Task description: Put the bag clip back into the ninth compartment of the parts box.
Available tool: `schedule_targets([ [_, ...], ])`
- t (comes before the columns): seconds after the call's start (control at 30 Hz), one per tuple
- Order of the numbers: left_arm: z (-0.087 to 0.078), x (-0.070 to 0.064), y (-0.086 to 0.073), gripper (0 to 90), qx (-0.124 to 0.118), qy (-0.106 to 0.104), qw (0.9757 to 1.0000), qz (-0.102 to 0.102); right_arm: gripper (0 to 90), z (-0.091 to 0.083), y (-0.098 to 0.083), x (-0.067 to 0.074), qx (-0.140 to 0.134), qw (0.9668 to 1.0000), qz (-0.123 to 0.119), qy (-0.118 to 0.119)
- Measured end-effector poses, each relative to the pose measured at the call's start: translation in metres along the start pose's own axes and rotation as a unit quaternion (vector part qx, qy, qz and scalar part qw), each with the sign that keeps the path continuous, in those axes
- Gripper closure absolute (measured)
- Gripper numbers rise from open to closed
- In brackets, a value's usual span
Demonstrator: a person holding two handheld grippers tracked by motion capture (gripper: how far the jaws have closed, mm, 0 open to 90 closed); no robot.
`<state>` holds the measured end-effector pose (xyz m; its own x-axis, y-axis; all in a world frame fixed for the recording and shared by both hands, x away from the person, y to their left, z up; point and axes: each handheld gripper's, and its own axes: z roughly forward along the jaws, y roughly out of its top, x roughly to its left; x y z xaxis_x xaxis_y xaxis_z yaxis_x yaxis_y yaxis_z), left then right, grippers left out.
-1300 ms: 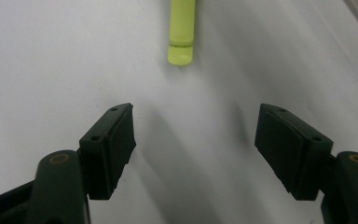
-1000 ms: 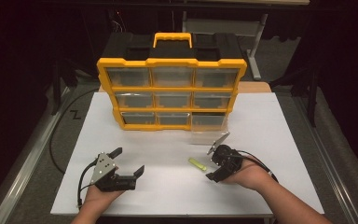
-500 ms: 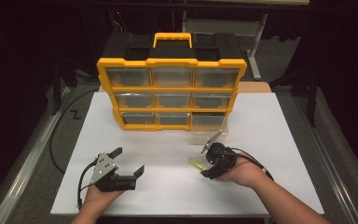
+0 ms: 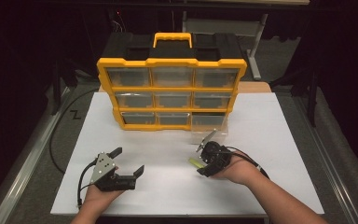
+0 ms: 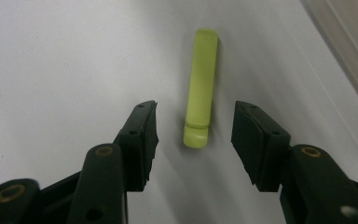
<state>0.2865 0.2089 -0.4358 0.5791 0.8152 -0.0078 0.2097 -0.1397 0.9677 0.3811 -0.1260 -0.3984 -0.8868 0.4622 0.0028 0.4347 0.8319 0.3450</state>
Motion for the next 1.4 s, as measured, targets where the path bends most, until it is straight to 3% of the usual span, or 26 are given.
schedule_targets([
  [0.27, 0.000, 0.000, 0.000, 0.3, -0.002, -0.001, 1.0000, 0.000, 62.1, 0.005, 0.006, 0.001, 0.001, 0.9999, -0.010, -0.010],
  [0.9, 0.000, 0.000, 0.000, 0.3, -0.002, -0.003, 1.0000, 0.002, 70.9, 0.013, 0.012, -0.004, 0.005, 0.9999, -0.010, 0.001],
  [1.4, 0.000, 0.000, 0.000, 0.3, -0.003, -0.003, 1.0000, 0.001, 76.5, 0.014, 0.012, -0.003, 0.007, 0.9999, -0.011, -0.007],
])
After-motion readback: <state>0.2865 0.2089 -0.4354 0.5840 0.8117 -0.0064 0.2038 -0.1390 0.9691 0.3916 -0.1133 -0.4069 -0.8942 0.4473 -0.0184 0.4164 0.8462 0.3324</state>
